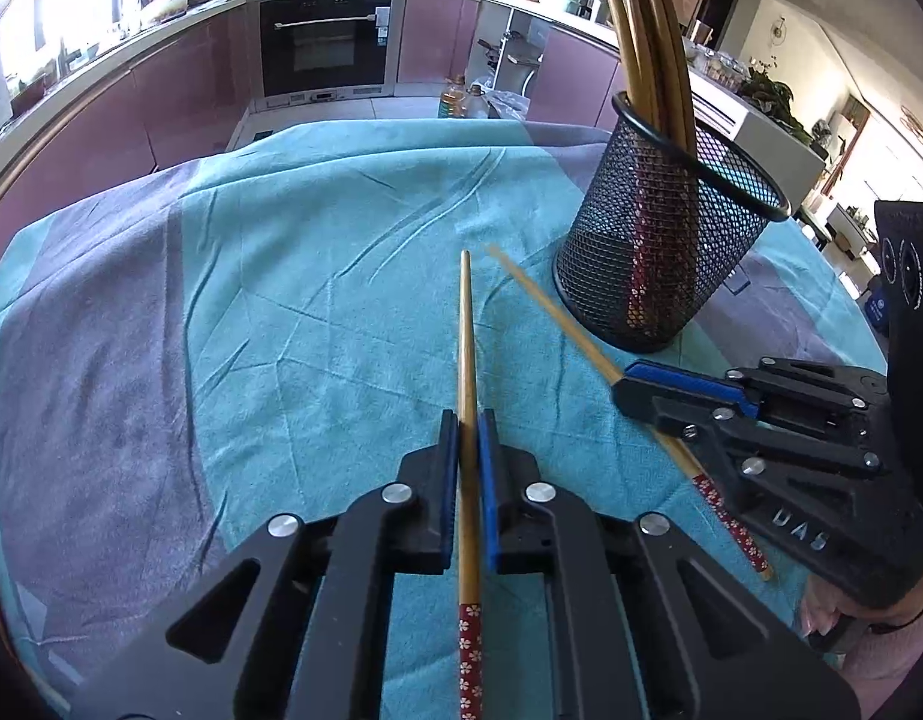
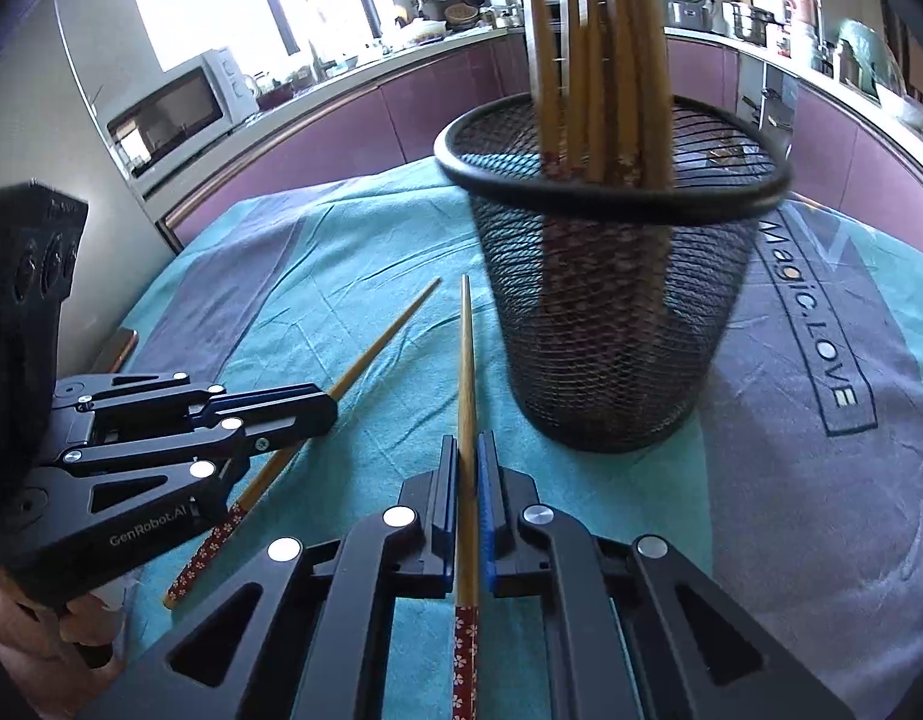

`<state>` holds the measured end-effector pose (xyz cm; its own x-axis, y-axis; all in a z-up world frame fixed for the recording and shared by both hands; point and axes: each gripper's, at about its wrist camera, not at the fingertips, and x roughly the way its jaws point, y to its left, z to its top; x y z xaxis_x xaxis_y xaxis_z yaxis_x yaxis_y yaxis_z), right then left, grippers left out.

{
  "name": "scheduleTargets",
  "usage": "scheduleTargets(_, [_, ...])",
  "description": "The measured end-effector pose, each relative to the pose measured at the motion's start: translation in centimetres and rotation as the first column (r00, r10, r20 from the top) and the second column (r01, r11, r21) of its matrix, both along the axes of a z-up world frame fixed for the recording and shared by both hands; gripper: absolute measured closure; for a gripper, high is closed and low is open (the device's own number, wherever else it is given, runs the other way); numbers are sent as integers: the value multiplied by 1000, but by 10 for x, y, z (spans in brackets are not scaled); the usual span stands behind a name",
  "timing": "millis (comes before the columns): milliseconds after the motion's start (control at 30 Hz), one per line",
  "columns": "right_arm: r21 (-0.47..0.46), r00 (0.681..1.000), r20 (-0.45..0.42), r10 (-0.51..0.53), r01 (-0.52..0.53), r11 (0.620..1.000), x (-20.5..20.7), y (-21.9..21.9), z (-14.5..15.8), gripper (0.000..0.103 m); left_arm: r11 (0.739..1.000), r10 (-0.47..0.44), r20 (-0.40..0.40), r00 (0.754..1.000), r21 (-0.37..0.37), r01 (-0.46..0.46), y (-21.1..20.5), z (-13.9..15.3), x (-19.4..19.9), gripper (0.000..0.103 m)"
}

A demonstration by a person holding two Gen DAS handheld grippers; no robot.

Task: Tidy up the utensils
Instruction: 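Close the left tool on a chopstick while the right tool grasps the other chopstick, then lift both held chopsticks upright off the cloth toward the mesh cup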

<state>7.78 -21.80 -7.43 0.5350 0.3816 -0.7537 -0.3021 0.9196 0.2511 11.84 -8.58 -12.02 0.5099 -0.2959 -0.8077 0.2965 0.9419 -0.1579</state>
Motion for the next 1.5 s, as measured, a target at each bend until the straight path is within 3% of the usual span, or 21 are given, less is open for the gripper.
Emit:
scheduleTargets(500, [108,997,49,60,-65,992,-20,-8,27,97,999,-25,46,999,-34,27,4,23,-20,96])
scheduleTargets(1500, [209,986,146,76,-106,972,-42,-41,64,97,985,-65,163,985,-145,89,24,82,-60,96])
